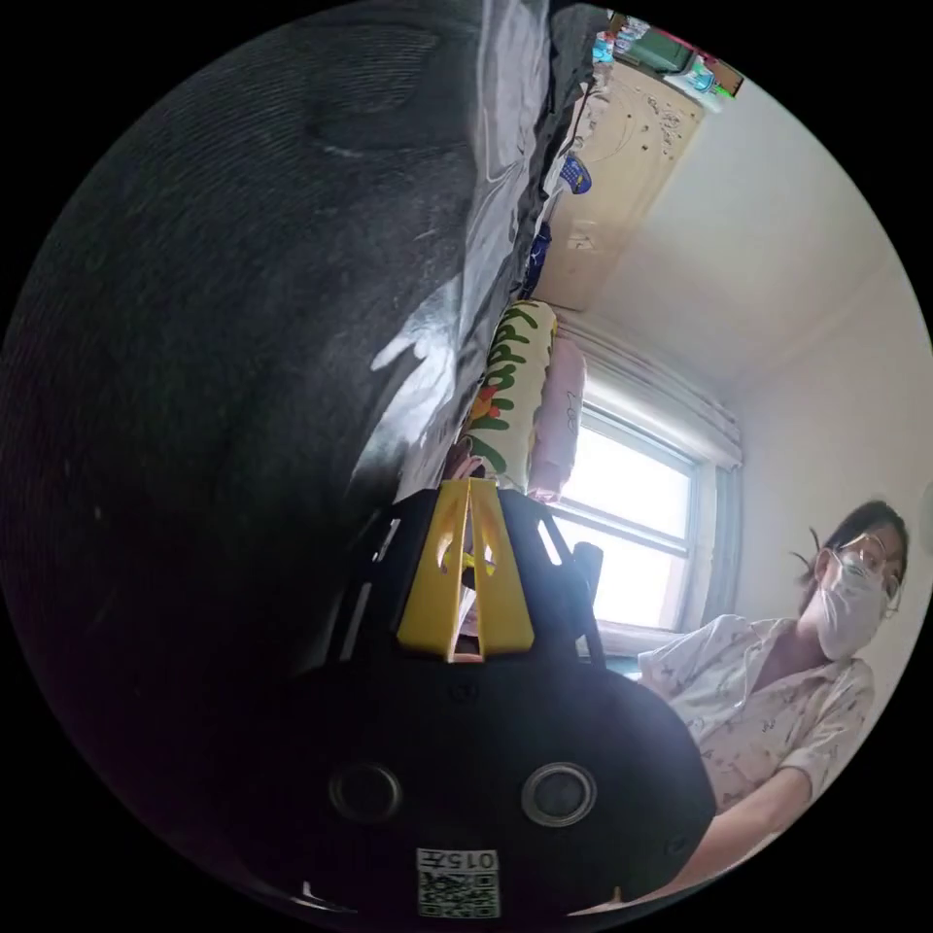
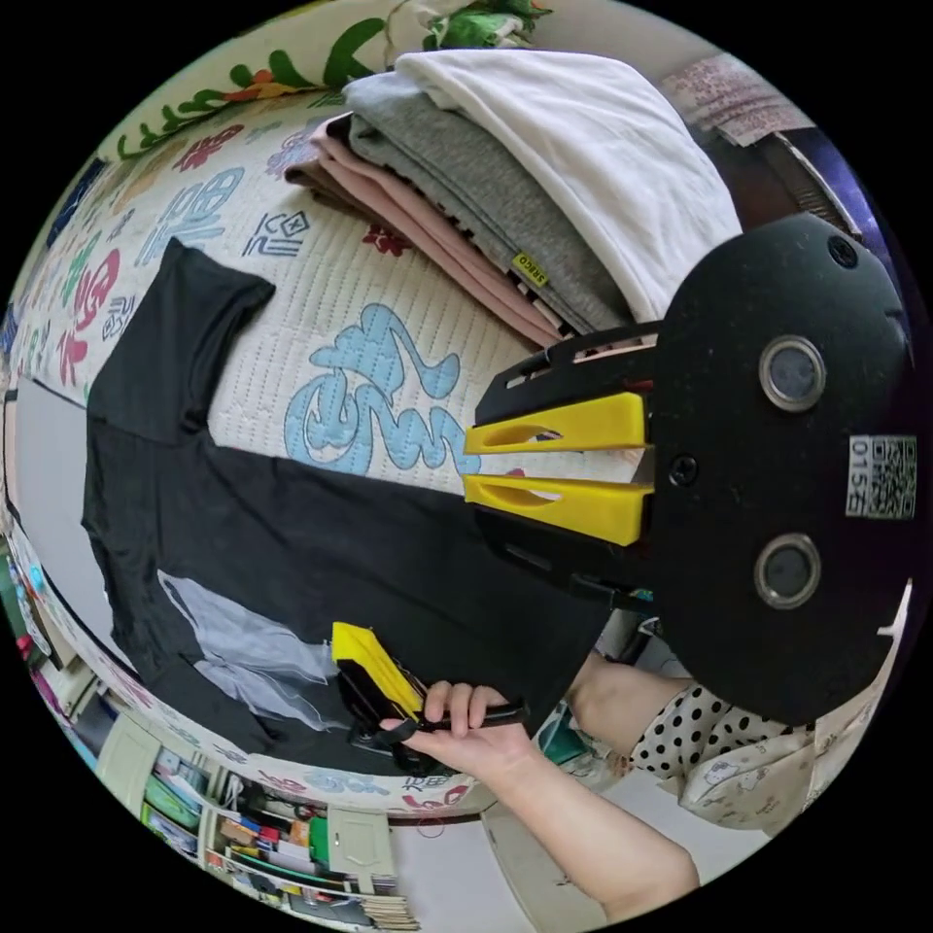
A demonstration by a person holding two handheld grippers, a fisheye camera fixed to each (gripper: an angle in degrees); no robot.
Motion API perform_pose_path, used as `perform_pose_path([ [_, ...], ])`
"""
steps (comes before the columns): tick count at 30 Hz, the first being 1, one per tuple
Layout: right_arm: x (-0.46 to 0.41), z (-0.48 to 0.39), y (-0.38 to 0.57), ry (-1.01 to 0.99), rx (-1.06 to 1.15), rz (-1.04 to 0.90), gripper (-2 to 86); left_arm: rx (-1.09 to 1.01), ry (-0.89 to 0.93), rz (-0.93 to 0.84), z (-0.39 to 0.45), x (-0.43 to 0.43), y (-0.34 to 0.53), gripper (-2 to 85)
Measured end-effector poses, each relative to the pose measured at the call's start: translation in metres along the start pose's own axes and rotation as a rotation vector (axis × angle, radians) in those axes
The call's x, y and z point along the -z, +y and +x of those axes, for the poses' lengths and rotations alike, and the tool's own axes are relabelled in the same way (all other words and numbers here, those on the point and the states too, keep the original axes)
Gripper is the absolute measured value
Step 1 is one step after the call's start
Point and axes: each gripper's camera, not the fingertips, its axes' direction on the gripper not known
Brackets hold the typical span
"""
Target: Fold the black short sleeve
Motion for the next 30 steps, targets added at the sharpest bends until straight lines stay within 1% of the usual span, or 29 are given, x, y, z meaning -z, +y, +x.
perform_pose_path([
  [4, -0.032, -0.032, -0.018, 0.073, 0.071, -0.048, 2.0, -0.007, 0.005, -0.089, 0.029, -0.065, 0.037, -0.7],
  [6, -0.044, -0.042, -0.024, 0.092, 0.098, -0.066, 1.3, -0.022, 0.032, -0.096, 0.039, -0.092, 0.053, -0.6],
  [9, -0.07, -0.056, -0.034, 0.136, 0.132, -0.11, 0.7, 0.01, -0.014, -0.079, 0.051, -0.141, 0.077, -0.8],
  [14, -0.132, -0.084, -0.046, 0.155, 0.187, -0.21, 0.2, 0.016, -0.015, -0.076, 0.061, -0.223, 0.122, -0.9],
  [17, -0.173, -0.107, -0.047, 0.198, 0.255, -0.303, -0.1, 0.018, -0.014, -0.076, 0.062, -0.268, 0.145, -0.9],
  [23, -0.225, -0.147, -0.04, 0.301, 0.429, -0.377, -0.6, 0.022, -0.011, -0.075, 0.052, -0.351, 0.189, -0.9],
  [30, -0.259, -0.151, -0.061, 0.369, 0.458, -0.43, -0.7, 0.025, -0.008, -0.075, 0.029, -0.433, 0.231, -0.9],
])
